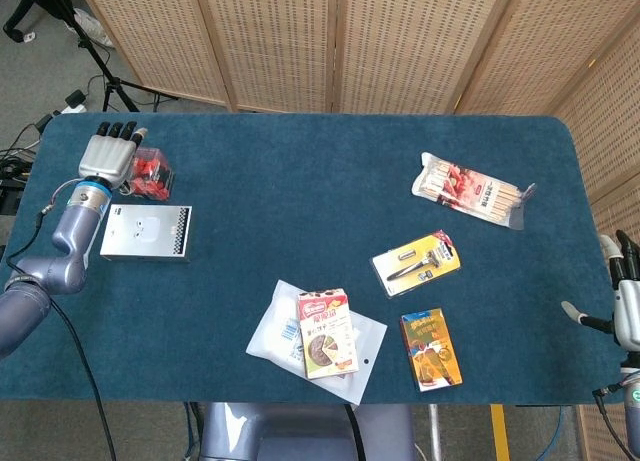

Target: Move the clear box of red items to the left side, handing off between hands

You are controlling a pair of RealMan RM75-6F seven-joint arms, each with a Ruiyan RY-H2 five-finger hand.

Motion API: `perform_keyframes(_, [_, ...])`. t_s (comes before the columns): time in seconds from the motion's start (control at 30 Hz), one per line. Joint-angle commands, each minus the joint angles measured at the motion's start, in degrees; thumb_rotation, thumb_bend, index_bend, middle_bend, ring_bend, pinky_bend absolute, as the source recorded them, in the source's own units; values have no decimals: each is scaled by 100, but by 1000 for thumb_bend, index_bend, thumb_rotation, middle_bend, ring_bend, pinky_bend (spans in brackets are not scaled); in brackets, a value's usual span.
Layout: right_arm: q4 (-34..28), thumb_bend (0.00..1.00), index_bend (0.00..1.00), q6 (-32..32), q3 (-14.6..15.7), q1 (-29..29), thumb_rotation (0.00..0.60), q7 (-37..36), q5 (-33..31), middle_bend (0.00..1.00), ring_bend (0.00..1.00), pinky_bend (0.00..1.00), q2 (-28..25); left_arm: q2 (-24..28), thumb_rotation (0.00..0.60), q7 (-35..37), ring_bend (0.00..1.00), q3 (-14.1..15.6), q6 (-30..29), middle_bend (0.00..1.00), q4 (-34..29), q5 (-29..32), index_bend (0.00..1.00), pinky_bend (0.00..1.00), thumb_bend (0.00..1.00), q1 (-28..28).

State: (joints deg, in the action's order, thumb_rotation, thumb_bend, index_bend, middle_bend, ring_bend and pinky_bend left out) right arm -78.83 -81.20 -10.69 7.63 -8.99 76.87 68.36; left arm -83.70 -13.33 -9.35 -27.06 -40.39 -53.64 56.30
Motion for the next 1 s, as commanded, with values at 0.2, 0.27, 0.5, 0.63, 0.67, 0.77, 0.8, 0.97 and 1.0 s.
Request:
perform_keyframes(0.2, [-57,26,0,-113,18,-26,600,-29,107,0,0,0,-18,1649,600,1250,0,-814,-929,0,-2867,-302,0,0,188,-534])
perform_keyframes(0.27, [-58,28,0,-148,28,-26,600,-37,157,0,0,0,-20,1808,600,1299,0,-877,-1654,0,-3380,-566,0,0,194,-806])
perform_keyframes(0.5, [-79,42,0,-232,111,-24,600,81,340,0,0,0,-6,1610,600,550,0,-388,-4401,0,-4471,-1740,0,0,201,-1955])
perform_keyframes(0.63, [-136,44,0,-310,138,-49,600,157,408,0,0,0,-44,1312,600,96,0,98,-5505,0,-4768,-2283,0,0,201,-2632])
perform_keyframes(0.67, [-144,43,0,-318,143,-54,600,169,416,0,0,0,-52,1252,600,57,0,178,-5640,0,-4799,-2356,0,0,201,-2735])
perform_keyframes(0.77, [-191,44,0,-353,156,-72,600,212,435,0,0,0,-76,1079,600,-18,0,484,-5980,0,-4867,-2548,0,0,199,-3104])
perform_keyframes(0.8, [-206,44,0,-370,161,-78,600,234,448,0,0,0,-81,1033,600,-58,0,574,-6055,0,-4871,-2572,0,0,198,-3221])
perform_keyframes(0.97, [-306,44,0,-518,183,-114,600,425,536,0,0,0,-82,856,600,-131,0,854,-6296,0,-4786,-2598,0,0,199,-3699])
perform_keyframes(1.0, [-338,44,0,-554,189,-125,600,476,556,0,0,0,-84,827,600,-107,0,889,-6357,0,-4766,-2612,0,0,199,-3798])
